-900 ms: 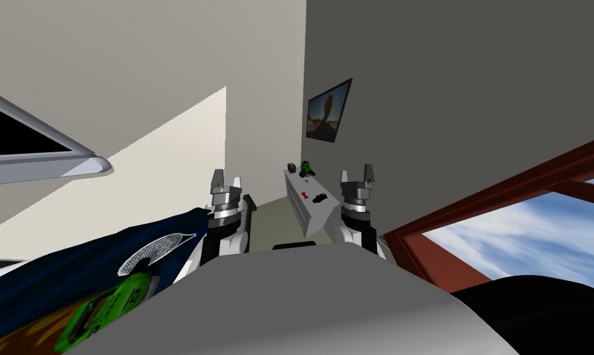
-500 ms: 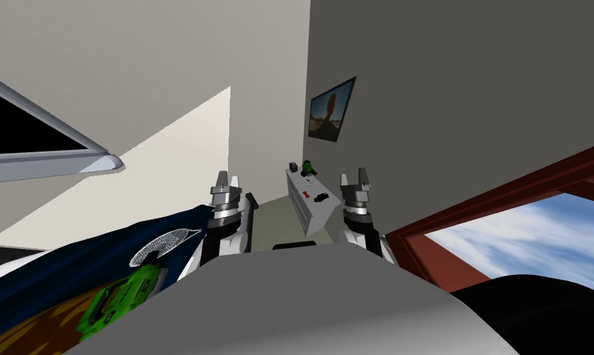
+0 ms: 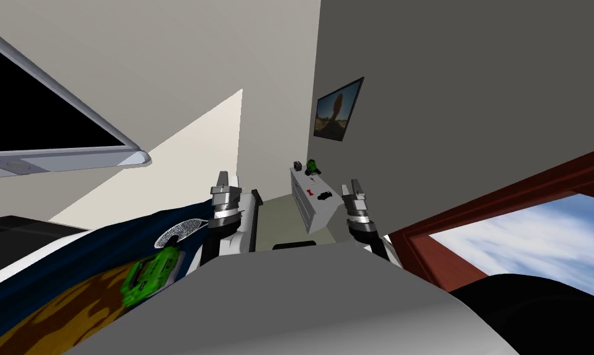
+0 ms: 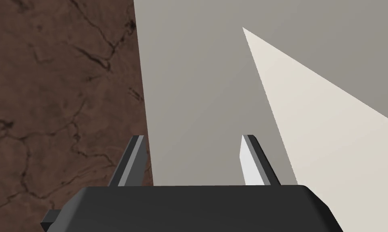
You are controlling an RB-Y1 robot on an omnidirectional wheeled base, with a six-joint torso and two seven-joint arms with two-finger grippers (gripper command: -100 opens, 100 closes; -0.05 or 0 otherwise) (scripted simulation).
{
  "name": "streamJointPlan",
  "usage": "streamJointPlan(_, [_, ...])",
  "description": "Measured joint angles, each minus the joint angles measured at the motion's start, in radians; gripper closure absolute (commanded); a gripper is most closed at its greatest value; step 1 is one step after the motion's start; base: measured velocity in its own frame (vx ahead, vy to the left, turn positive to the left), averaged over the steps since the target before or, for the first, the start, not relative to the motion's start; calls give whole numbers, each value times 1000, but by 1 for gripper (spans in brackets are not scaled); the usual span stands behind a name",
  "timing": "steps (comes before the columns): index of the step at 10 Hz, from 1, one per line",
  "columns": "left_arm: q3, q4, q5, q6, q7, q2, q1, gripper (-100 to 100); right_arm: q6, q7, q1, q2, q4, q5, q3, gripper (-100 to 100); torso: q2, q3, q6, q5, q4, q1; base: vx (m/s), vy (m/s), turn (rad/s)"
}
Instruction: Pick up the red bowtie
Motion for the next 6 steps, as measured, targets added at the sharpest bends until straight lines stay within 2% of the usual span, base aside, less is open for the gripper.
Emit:
streamJointPlan(1, [0,0,0,0,0,0,0,0,6,27,33,-8,10,7,0,-100,0,0,0,0,0,1,-75,50,180])
streamJointPlan(2, [0,0,0,0,0,0,0,0,-5,50,53,-24,53,9,-12,-100,0,0,0,0,0,1,-53,53,180])
streamJointPlan(3, [0,0,0,0,0,0,0,0,-2,71,78,-40,74,8,-28,-100,-1,-1,0,0,0,1,-26,36,41])
streamJointPlan(6, [0,0,0,0,0,0,0,0,22,123,169,-62,84,16,-44,-100,-4,-2,0,0,-1,1,-15,44,137])
